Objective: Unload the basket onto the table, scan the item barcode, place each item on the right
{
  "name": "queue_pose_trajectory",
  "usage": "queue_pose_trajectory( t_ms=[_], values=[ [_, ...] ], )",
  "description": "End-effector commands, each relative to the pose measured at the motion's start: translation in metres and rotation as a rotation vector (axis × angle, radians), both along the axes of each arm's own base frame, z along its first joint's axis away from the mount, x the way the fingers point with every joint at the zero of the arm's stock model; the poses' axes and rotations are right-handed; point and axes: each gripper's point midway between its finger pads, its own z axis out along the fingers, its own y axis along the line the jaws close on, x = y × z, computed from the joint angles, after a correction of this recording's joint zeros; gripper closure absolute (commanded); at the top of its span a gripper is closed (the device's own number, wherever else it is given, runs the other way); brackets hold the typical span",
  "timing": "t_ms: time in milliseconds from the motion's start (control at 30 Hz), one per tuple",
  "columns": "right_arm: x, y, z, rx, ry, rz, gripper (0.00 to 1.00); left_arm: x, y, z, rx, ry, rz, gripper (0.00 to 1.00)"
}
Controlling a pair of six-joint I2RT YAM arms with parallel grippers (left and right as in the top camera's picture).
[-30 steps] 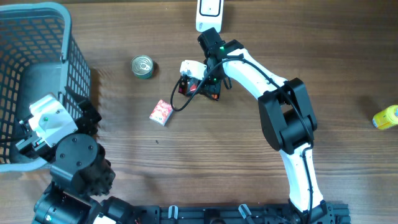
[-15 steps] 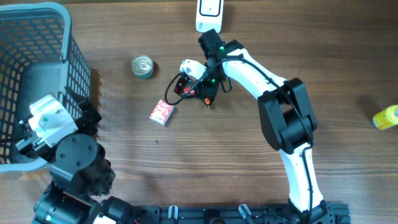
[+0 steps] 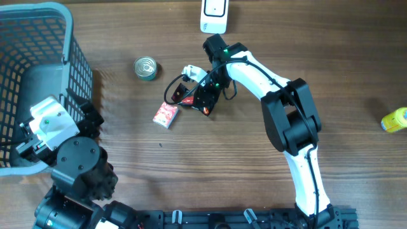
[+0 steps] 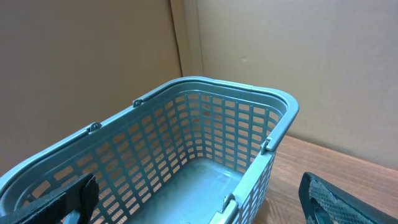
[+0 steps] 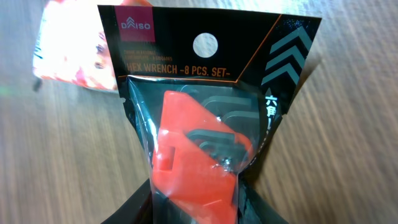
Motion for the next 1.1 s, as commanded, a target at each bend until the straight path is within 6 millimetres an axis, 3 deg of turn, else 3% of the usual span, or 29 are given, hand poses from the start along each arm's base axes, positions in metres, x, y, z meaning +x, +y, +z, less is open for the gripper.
queue_pose_trajectory(
  t_ms=[0, 267, 500, 633, 1067],
  values=[
    [-0.018, 0.017, 0.004, 0.111, 0.153, -0.031, 0.76, -0.003, 0.003, 0.005, -0.003, -0.013, 0.020, 0.00],
    [-0.004, 0.013, 0.054, 0.422, 0.343, -0.127, 0.75, -0.003, 0.003, 0.005, -0.003, -0.013, 0.020, 0.00],
    [0.033, -0.031, 0.133, 0.872, 0.518, -0.216, 0.76, -0.003, 0.003, 0.005, -0.003, -0.013, 0.020, 0.00],
    [0.044, -0.043, 0.135, 0.841, 0.641, -0.308, 0.79, -0.003, 0.003, 0.005, -0.003, -0.013, 0.020, 0.00],
    [0.047, -0.043, 0.136, 0.673, 1.032, -0.503, 0.82, -0.003, 0.003, 0.004, -0.003, -0.012, 0.020, 0.00]
  ],
)
